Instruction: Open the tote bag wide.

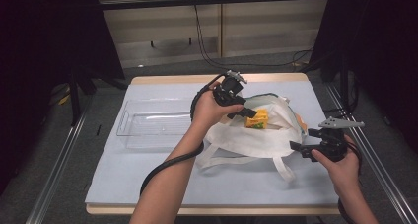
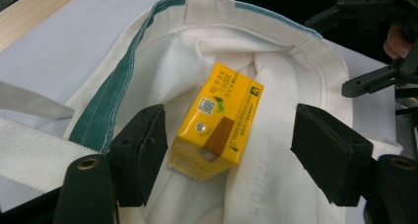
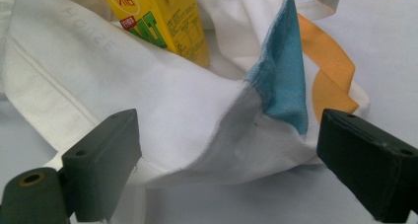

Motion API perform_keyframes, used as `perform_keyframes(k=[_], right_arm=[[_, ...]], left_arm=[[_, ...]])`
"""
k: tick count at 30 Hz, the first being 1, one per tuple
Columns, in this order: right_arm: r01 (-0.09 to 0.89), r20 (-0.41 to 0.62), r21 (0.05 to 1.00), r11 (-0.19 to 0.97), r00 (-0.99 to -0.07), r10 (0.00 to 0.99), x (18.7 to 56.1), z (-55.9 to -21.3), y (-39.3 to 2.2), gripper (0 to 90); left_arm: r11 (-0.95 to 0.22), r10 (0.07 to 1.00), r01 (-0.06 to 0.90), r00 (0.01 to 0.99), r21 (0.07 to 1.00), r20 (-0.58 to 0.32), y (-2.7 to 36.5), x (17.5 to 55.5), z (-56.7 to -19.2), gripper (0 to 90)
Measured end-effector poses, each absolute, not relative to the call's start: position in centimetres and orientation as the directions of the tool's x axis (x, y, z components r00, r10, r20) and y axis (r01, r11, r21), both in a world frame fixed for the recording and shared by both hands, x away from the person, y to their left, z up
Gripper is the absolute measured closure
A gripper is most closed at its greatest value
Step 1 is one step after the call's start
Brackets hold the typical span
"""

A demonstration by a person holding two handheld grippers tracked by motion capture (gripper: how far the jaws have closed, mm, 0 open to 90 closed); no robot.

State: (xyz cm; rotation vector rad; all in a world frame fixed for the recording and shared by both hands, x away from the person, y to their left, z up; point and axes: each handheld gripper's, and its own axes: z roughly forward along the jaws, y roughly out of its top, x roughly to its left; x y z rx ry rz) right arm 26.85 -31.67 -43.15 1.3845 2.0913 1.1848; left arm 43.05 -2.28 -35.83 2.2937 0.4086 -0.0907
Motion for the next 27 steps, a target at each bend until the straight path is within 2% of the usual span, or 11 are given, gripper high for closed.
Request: perform_keyframes(k=[27], right_arm=[[0.572,0.157,0.807,0.148,-0.449,0.88,26.7,-43.2,-32.2,9.1]], left_arm=[[-0.706,0.234,0.269,0.962,0.655,-0.143,-5.0,43.5,-38.0,27.6]])
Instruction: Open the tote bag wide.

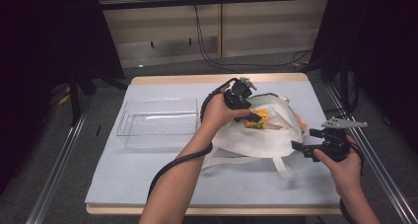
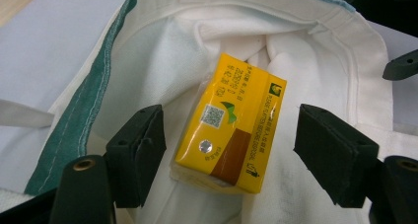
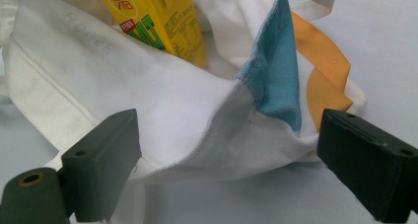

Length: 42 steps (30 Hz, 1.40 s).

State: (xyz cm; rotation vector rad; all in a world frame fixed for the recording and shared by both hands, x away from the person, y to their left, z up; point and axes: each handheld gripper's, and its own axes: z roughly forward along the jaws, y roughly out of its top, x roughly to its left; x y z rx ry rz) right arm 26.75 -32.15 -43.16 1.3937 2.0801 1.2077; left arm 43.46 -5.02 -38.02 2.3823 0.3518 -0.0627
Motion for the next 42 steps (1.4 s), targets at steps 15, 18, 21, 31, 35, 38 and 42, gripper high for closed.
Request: perform_keyframes(k=[15,18,21,31,35,38,42], right_arm=[[0.569,0.154,0.808,0.154,-0.456,0.877,26.8,-43.1,-32.1,9.0],[0.57,0.155,0.807,0.153,-0.455,0.877,26.8,-43.1,-32.1,9.0],[0.57,0.156,0.808,0.151,-0.454,0.877,26.8,-43.0,-32.2,9.0],[0.569,0.156,0.809,0.146,-0.448,0.88,26.7,-42.9,-32.5,9.0],[0.564,0.153,0.813,0.148,-0.451,0.879,26.6,-42.8,-32.5,9.0],[0.566,0.155,0.812,0.145,-0.448,0.881,26.6,-42.8,-32.6,9.0],[0.566,0.154,0.812,0.144,-0.446,0.882,26.6,-42.8,-32.6,9.0]], left_arm=[[-0.747,0.218,0.235,0.97,0.622,-0.106,-6.0,43.5,-38.5,31.8],[-0.755,0.209,0.226,0.973,0.616,-0.1,-6.2,43.5,-38.6,31.8],[-0.762,0.208,0.223,0.973,0.608,-0.097,-6.4,43.4,-38.7,32.7],[-0.794,0.198,0.211,0.976,0.57,-0.086,-6.9,43.5,-39.0,37.4],[-0.802,0.187,0.2,0.979,0.563,-0.081,-7.4,43.4,-39.1,39.7],[-0.812,0.176,0.184,0.982,0.553,-0.068,-7.7,43.3,-39.1,41.5],[-0.822,0.165,0.171,0.984,0.543,-0.059,-8.0,43.2,-39.0,44.8]])
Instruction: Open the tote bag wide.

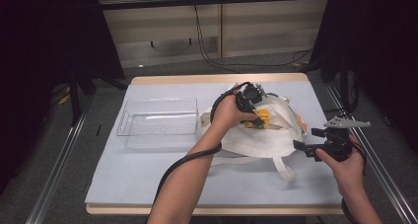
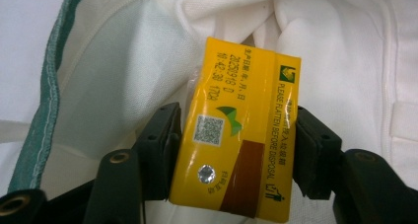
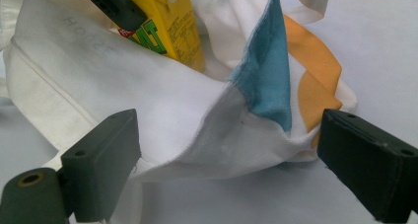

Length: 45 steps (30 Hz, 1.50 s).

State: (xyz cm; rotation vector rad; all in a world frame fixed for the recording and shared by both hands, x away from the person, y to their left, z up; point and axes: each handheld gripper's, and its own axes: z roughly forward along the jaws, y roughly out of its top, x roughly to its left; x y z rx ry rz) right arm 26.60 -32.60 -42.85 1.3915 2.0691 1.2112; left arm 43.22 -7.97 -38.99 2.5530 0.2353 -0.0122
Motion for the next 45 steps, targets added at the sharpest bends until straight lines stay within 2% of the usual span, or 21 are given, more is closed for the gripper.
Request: perform_keyframes(k=[15,45], right_arm=[[0.561,0.149,0.814,0.147,-0.448,0.882,26.5,-42.8,-32.7,8.9],[0.575,0.155,0.804,0.155,-0.454,0.878,26.7,-43.2,-32.1,8.4]], left_arm=[[-0.829,0.145,0.135,0.989,0.542,-0.024,-7.0,43.1,-36.4,48.7],[-0.804,0.166,0.164,0.985,0.571,-0.048,-2.8,43.1,-30.7,48.8]])
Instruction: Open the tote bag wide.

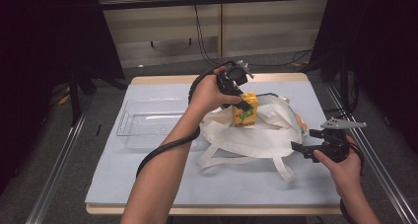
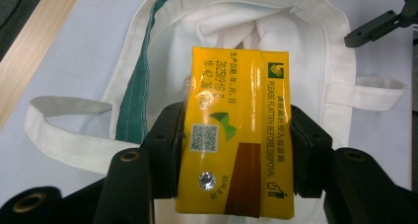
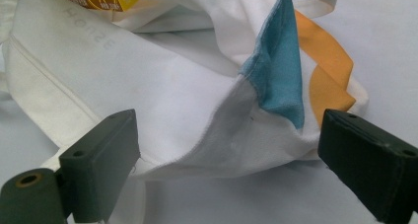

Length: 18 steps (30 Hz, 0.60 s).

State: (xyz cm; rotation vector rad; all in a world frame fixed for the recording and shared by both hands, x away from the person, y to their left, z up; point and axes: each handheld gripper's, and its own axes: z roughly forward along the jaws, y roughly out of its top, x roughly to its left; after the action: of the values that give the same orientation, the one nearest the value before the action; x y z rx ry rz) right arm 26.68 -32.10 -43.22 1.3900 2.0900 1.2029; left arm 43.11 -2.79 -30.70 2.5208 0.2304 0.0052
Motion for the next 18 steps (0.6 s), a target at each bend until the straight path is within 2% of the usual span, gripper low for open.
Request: perform_keyframes(k=[18], right_arm=[[0.572,0.154,0.805,0.158,-0.458,0.876,26.7,-43.1,-32.0,8.3]], left_arm=[[-0.796,0.174,0.175,0.983,0.58,-0.058,-1.1,43.3,-28.3,49.0]])
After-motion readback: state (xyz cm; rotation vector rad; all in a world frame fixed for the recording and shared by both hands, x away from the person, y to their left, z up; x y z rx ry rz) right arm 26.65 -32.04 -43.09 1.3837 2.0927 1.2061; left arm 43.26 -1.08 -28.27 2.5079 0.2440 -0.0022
